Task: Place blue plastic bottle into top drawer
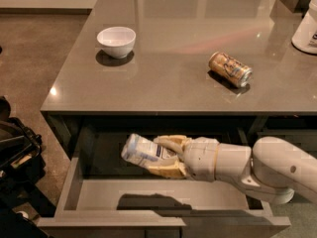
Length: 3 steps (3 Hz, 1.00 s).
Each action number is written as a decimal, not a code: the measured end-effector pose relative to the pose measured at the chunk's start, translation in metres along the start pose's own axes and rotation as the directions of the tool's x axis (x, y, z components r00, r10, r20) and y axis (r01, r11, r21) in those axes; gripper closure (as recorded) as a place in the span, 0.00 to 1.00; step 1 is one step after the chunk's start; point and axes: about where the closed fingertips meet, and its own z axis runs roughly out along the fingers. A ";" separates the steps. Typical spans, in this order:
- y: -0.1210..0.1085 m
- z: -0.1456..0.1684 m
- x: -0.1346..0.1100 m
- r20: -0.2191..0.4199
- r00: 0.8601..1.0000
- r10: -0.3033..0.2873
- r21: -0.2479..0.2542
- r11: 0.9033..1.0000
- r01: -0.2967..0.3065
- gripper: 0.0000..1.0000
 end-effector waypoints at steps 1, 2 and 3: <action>0.006 0.005 0.035 -0.036 0.998 0.055 -0.005 0.998 -0.055 1.00; 0.011 0.011 0.069 -0.057 0.991 0.119 -0.002 0.993 -0.120 1.00; 0.015 0.015 0.091 -0.073 0.983 0.166 -0.003 0.986 -0.167 1.00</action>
Offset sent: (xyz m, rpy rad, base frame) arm -0.0102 -0.0135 -0.1128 -0.0011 0.2105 -0.0652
